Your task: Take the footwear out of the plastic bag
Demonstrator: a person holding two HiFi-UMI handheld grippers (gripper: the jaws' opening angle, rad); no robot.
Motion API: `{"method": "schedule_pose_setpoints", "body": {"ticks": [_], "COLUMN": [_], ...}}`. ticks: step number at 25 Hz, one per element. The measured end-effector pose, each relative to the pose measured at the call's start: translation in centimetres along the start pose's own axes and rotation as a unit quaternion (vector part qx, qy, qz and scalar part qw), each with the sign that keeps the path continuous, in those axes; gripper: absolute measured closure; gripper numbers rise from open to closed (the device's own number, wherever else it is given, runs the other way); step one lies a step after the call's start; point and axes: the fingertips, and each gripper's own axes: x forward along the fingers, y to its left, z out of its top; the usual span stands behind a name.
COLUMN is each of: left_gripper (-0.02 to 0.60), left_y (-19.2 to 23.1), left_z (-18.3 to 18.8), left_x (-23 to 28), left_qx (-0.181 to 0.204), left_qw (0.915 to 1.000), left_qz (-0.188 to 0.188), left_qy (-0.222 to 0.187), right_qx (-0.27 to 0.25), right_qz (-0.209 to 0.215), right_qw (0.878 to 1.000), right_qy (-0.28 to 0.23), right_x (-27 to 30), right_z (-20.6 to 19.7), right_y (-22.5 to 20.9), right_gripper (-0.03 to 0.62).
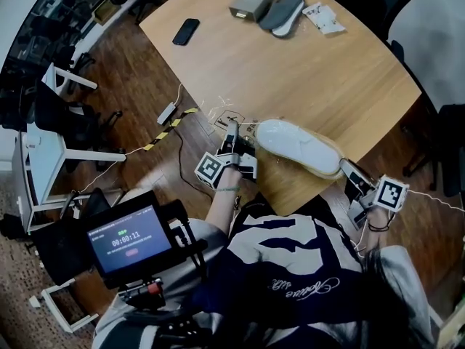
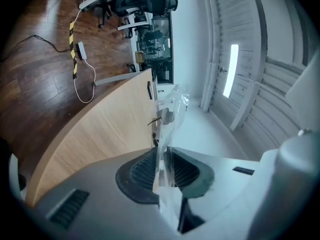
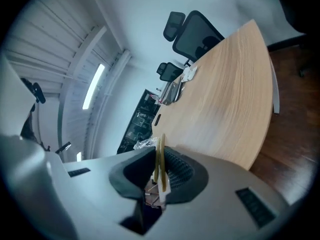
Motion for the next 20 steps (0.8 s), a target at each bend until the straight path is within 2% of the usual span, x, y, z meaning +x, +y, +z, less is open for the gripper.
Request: {"method": "schedule_pose_setpoints", "body": {"ticks": [2,4,10,14,20], "left_gripper": [0.571,0.577,0.577,0.577,0.577], "left_y": [0.4,0.9,1.8,2.6,4.1], "left_z": [0.5,1.3,3.3,2.8,2.3], "left_x": [0.0,0.1,1.6,3.4,3.3], "left_qx": [0.024,0.047,0.080,0.101,0.094], "left_qw": [0.9995,0.9980,0.9915,0.9877,0.9865], "left_qz": [0.014,0.023,0.052,0.073,0.094], "left_qy": [-0.013,-0.034,-0.089,-0.094,-0.096], "right_qx": [-0.015,-0.027,-0.036,-0.052,-0.086], "right_qz": [-0.023,-0.037,-0.052,-0.067,-0.070], "right_qw": [1.000,0.999,0.996,0.992,0.982], "right_qy": [-0.005,-0.013,-0.058,-0.096,-0.150], "right_x": [-0.9,-1.6,-3.0,-4.2,-5.1], "right_z": [0.1,0.4,2.8,5.6,8.1], "right_y": [0.1,0.2,1.0,1.0,4.0], "right_gripper": [0.542,0.545,0.546,0.548,0.549]}}
